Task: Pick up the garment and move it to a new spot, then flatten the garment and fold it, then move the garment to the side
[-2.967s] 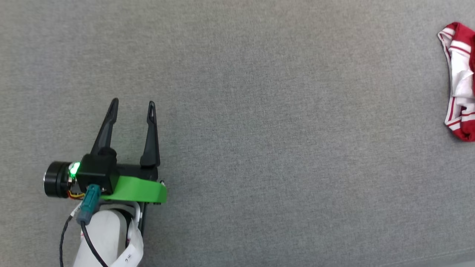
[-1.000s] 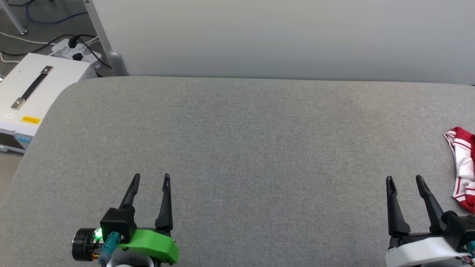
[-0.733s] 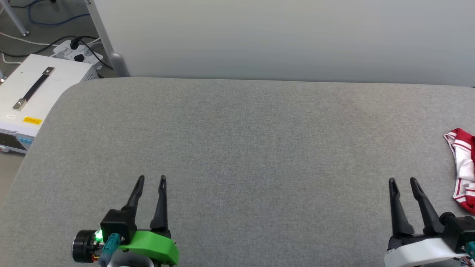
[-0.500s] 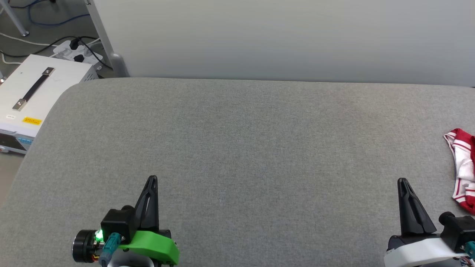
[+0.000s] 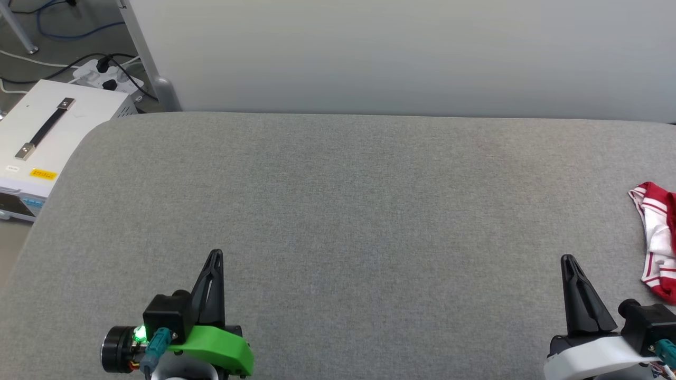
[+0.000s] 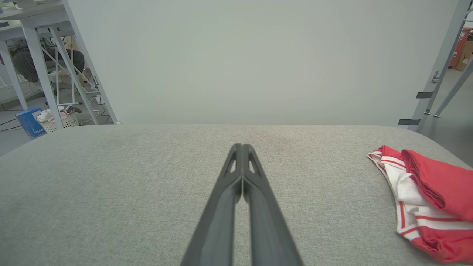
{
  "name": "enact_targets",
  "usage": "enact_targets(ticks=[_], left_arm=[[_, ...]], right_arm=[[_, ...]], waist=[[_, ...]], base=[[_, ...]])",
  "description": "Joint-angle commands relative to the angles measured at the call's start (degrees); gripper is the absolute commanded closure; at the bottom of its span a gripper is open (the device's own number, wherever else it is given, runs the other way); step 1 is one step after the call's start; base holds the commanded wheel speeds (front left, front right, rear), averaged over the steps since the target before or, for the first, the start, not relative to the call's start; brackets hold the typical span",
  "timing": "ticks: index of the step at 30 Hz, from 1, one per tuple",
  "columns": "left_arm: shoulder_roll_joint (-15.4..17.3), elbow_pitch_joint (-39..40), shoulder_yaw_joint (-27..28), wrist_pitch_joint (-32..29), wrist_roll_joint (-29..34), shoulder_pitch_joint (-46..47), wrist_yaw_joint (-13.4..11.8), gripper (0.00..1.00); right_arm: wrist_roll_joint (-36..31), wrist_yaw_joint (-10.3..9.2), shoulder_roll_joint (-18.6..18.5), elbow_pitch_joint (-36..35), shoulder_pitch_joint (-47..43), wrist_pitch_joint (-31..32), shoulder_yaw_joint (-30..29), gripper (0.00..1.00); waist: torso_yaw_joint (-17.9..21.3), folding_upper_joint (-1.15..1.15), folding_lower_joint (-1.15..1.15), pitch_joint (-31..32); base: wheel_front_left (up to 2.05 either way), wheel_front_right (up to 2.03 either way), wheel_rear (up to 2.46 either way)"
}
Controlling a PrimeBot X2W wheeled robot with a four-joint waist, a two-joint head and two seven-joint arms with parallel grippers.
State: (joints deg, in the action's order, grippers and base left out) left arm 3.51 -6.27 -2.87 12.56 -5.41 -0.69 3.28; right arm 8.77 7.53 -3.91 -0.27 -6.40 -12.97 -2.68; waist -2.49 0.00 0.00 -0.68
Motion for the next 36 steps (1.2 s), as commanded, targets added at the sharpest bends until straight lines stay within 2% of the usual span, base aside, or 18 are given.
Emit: enact_targets(ticks=[1, 36], left_arm=[[-0.10, 0.38, 0.25, -0.27, 0.71, 0.10, -0.27, 1.00], [-0.27, 2.32, 1.12, -4.32, 2.26, 0.30, -1.26, 1.00]], right_arm=[[-0.49, -0.01, 0.14, 0.03, 0.87, 0.42, 0.15, 1.00], [-3.22, -0.02, 0.43, 0.11, 2.69, 4.55, 0.98, 1.00]], waist=[[0.03, 0.00, 0.00, 0.01], [0.84, 0.00, 0.00, 0.23]], base=[[0.00, 0.00, 0.00], [0.00, 0.00, 0.00]])
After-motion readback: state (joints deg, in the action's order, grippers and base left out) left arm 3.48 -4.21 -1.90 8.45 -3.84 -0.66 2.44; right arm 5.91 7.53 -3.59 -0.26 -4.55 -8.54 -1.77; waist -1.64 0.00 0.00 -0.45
